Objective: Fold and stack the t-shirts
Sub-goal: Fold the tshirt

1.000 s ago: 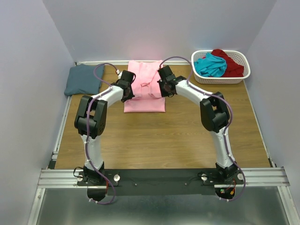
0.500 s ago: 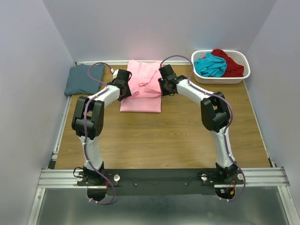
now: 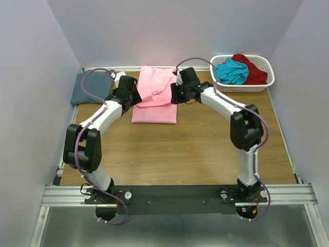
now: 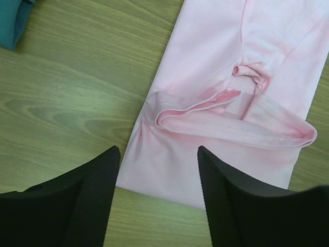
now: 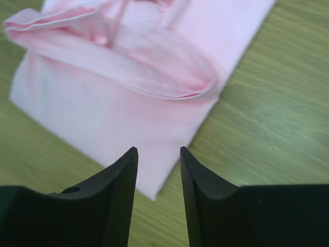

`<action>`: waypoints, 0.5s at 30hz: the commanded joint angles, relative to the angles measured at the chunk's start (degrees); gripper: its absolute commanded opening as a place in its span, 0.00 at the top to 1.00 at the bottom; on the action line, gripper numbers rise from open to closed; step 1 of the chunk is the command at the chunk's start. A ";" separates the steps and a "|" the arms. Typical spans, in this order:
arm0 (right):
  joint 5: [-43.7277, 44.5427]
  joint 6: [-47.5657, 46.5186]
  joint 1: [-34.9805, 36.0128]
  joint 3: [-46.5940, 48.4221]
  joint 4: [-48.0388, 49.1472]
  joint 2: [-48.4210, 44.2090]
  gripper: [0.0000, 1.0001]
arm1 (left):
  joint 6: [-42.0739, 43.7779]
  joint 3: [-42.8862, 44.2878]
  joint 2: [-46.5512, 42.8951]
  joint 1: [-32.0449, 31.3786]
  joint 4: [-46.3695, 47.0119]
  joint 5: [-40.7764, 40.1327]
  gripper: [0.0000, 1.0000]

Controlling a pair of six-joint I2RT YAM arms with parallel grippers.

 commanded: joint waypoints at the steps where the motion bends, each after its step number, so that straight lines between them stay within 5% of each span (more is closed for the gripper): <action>1: -12.49 2.43 0.55 -2.52 2.95 0.74 0.57 | -1.49 -3.75 1.21 -0.36 0.47 4.49 0.36; 7: -16.89 3.49 0.46 -4.10 4.18 4.96 0.67 | -2.46 -5.60 5.87 -0.36 1.53 8.54 0.50; 15: -15.40 6.65 0.20 -7.96 4.36 8.48 0.69 | -2.81 -4.98 11.32 -0.44 -0.67 10.29 0.53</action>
